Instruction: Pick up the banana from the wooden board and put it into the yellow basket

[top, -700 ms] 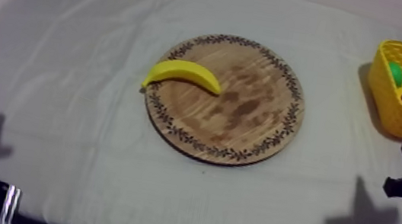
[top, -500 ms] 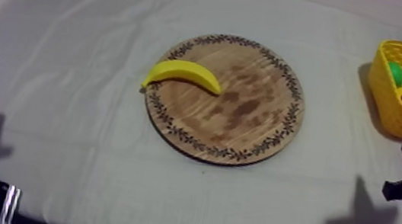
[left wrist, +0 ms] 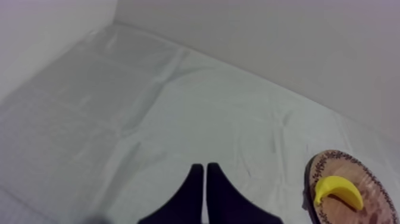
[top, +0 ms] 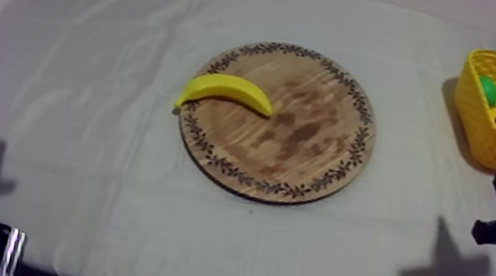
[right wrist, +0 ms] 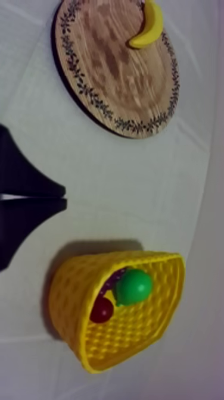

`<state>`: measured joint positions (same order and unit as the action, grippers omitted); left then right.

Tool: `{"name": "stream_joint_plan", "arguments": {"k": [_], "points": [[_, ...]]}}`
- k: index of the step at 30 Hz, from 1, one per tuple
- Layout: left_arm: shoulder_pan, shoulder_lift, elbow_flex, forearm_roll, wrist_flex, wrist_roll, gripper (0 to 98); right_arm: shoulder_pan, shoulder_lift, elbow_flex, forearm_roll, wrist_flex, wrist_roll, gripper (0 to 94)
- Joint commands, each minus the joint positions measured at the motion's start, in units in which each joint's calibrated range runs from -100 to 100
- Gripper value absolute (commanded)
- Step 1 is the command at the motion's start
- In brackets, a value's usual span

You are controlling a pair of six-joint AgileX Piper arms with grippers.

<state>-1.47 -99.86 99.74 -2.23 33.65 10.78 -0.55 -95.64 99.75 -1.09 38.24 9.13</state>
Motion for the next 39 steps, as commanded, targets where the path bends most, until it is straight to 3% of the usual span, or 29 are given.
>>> {"name": "stream_joint_plan", "arguments": {"k": [1,9,13,18,35,39], "points": [[0.0,0.0,0.0,0.01,0.0,0.0,0.1,0.0,0.2,0.0,-0.2,-0.3,-0.2,0.6],[0.0,0.0,0.0,0.01,0.0,0.0,0.1,-0.3,10.7,-10.8,2.3,-4.2,-2.8,0.6],[0.0,0.0,0.0,0.01,0.0,0.0,0.1,0.1,20.2,-20.9,4.5,-4.6,-7.3,1.4],[0.0,0.0,0.0,0.01,0.0,0.0,0.1,-1.2,32.1,-35.0,4.6,-3.5,-4.2,1.7],[0.0,0.0,0.0,0.01,0.0,0.0,0.1,-10.1,67.4,-86.8,-0.6,24.7,9.4,0.8],[0.0,0.0,0.0,0.01,0.0,0.0,0.1,-12.9,76.2,-97.9,-0.4,31.8,11.3,0.7]]}}
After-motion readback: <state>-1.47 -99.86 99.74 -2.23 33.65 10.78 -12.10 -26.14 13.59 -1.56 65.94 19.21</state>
